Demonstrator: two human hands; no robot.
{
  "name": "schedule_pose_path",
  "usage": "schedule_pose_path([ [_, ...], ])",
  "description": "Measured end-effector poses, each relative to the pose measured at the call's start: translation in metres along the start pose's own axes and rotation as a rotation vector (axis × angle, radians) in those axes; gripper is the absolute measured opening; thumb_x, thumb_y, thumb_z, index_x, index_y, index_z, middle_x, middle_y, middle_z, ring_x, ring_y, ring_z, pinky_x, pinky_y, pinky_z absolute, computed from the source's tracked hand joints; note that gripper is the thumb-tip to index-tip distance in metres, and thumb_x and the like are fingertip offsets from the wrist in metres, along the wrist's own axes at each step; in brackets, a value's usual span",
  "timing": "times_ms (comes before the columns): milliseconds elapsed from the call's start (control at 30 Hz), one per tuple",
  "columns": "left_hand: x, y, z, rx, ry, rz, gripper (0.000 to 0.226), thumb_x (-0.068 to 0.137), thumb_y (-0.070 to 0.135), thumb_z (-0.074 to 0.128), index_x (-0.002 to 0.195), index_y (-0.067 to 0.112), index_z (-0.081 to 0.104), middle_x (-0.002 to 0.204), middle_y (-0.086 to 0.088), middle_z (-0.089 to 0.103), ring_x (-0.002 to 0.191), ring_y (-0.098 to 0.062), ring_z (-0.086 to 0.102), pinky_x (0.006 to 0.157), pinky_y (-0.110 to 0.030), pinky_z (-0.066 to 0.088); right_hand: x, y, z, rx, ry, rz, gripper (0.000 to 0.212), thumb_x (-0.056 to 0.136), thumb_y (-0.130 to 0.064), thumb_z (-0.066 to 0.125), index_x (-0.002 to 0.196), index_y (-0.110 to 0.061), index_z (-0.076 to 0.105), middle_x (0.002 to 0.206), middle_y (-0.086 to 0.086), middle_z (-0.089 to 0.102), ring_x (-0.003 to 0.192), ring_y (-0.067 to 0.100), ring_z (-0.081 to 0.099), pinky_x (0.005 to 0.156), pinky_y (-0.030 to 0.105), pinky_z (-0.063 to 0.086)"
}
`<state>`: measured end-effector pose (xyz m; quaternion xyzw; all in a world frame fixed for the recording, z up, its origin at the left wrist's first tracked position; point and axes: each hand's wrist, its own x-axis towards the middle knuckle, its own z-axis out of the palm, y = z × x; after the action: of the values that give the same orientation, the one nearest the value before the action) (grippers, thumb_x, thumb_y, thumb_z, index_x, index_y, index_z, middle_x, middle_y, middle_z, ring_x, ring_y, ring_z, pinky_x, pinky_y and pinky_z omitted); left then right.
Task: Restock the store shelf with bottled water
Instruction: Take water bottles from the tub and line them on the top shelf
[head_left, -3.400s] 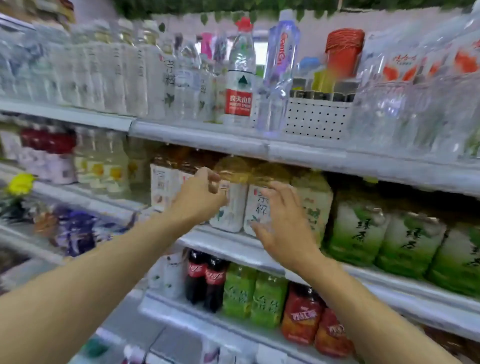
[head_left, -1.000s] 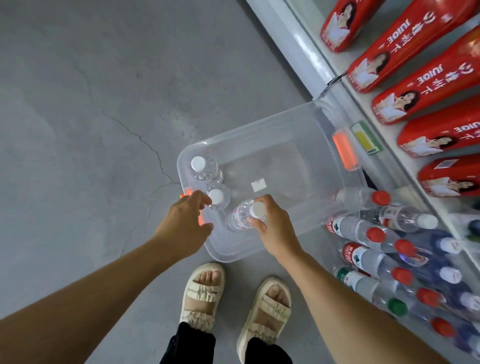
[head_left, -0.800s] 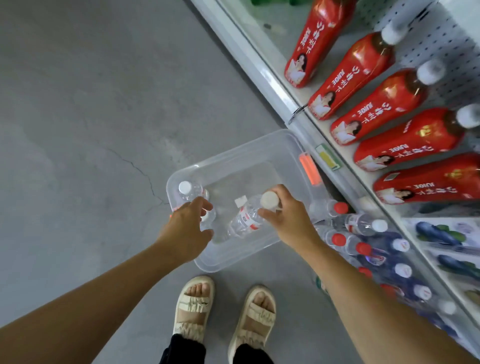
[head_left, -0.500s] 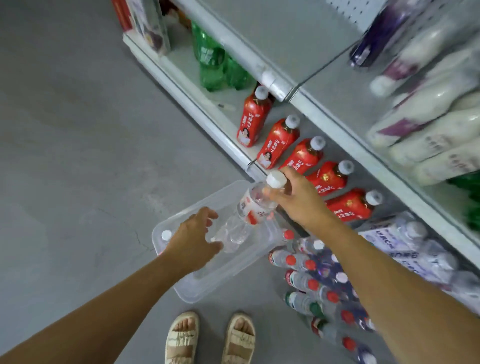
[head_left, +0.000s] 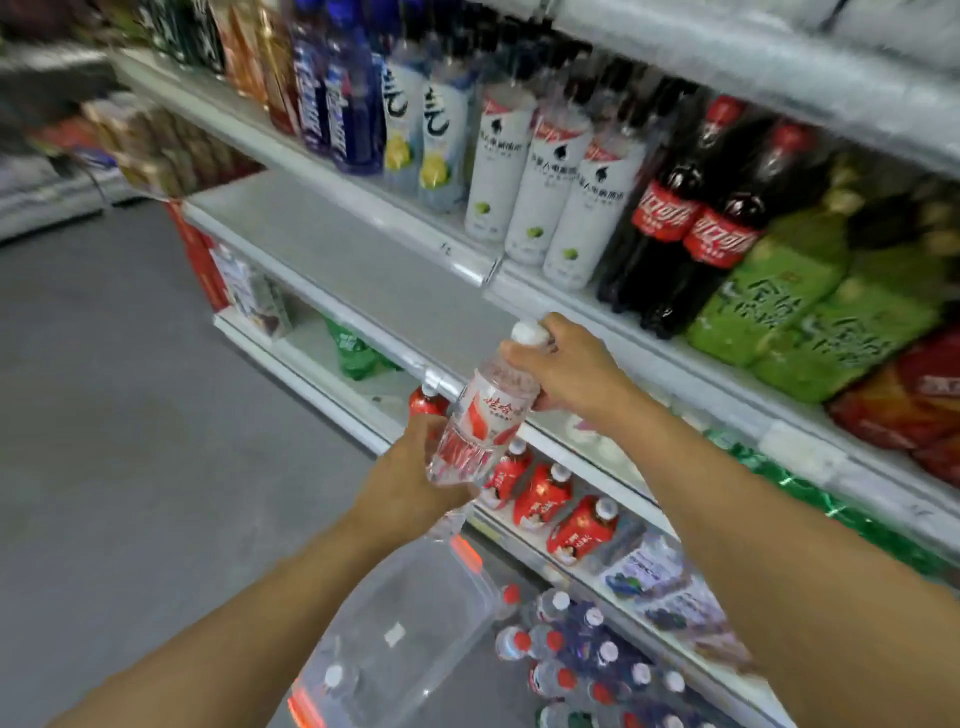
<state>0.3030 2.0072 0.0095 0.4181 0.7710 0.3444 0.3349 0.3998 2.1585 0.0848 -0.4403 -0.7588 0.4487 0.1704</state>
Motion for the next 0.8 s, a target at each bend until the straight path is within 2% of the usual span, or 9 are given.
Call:
schedule_pose_path([
  [133,0.002,0.037,-0.016,-0.026,0.044,0.019,0.067,0.072,0.025,0.079,0.126,0.024,0.040,0.107,0.008,0.058,0.094,-0.013,0.059,0.074,-0.023,0.040,-0.006,-0.042,-0.020,0.041,-0.017,0.051,0.035,0.085,-0.031,0.067,0.110,-0.011,0.052,0.104,0.008,0.056,0.097,0.028,0.063,0.074,0.050,0.057],
  [167,-0.010,0.076,-0.043,-0.011,0.077,0.101,0.067,0.072,0.024,0.079,0.126,0.025,0.040,0.105,0.009,0.057,0.094,-0.015,0.061,0.075,-0.026,0.044,-0.023,-0.081,-0.048,0.063,0.046,0.015,0.035,0.086,-0.030,0.067,0.111,-0.011,0.052,0.101,0.006,0.054,0.097,0.028,0.063,0.074,0.049,0.058],
  [333,-0.019,0.126,-0.066,-0.009,0.084,0.169,0.067,0.068,0.029,0.082,0.121,0.028,0.040,0.108,0.009,0.060,0.097,-0.017,0.061,0.084,-0.039,0.052,-0.042,-0.124,-0.084,0.025,0.097,-0.061,0.024,0.086,-0.032,0.065,0.098,-0.017,0.052,0.101,0.003,0.058,0.094,0.025,0.063,0.073,0.047,0.058],
  [467,-0.029,0.171,-0.083,-0.016,0.090,0.258,0.061,0.067,0.029,0.082,0.114,0.029,0.043,0.105,0.005,0.064,0.095,-0.020,0.062,0.085,-0.043,0.051,-0.070,-0.156,-0.120,-0.018,0.235,-0.131,0.022,0.087,-0.039,0.062,0.095,-0.022,0.051,0.097,-0.003,0.059,0.091,0.018,0.061,0.079,0.042,0.056],
  [533,-0.031,0.198,-0.089,-0.023,0.085,0.305,0.060,0.067,0.031,0.082,0.111,0.032,0.041,0.105,0.005,0.064,0.095,-0.020,0.061,0.086,-0.044,0.050,-0.086,-0.173,-0.144,-0.060,0.317,-0.173,0.024,0.089,-0.042,0.060,0.095,-0.021,0.049,0.091,-0.006,0.056,0.083,0.012,0.057,0.067,0.031,0.051],
  [600,-0.035,0.227,-0.091,-0.037,0.077,0.362,0.057,0.069,0.030,0.081,0.109,0.032,0.041,0.098,0.008,0.062,0.091,-0.017,0.061,0.085,-0.042,0.050,-0.099,-0.185,-0.167,-0.127,0.391,-0.210,0.024,0.091,-0.043,0.055,0.095,-0.021,0.046,0.087,-0.007,0.052,0.074,0.006,0.050,0.056,0.023,0.038],
  [667,-0.040,0.258,-0.090,-0.070,0.057,0.419,0.054,0.071,0.025,0.080,0.110,0.029,0.043,0.091,0.011,0.059,0.084,-0.013,0.060,0.083,-0.038,0.051,-0.114,-0.194,-0.192,-0.156,0.432,-0.228,0.026,0.093,-0.045,0.052,0.099,-0.020,0.047,0.091,-0.006,0.054,0.079,0.009,0.052,0.062,0.025,0.041],
  [733,-0.044,0.290,-0.088,-0.107,0.041,0.457,0.051,0.072,0.022,0.080,0.107,0.027,0.045,0.093,0.011,0.059,0.084,-0.013,0.061,0.084,-0.039,0.051,-0.129,-0.203,-0.219,-0.171,0.447,-0.221,0.034,0.094,-0.046,0.048,0.115,-0.020,0.048,0.105,-0.003,0.058,0.093,0.013,0.056,0.078,0.032,0.047],
  [800,-0.046,0.320,-0.083,-0.129,0.027,0.494,0.050,0.071,0.021,0.081,0.106,0.028,0.046,0.093,0.010,0.061,0.084,-0.015,0.063,0.083,-0.042,0.053,-0.145,-0.207,-0.247,-0.191,0.471,-0.216,0.041,0.095,-0.044,0.047,0.129,-0.021,0.043,0.113,-0.002,0.057,0.099,0.014,0.055,0.082,0.031,0.043],
])
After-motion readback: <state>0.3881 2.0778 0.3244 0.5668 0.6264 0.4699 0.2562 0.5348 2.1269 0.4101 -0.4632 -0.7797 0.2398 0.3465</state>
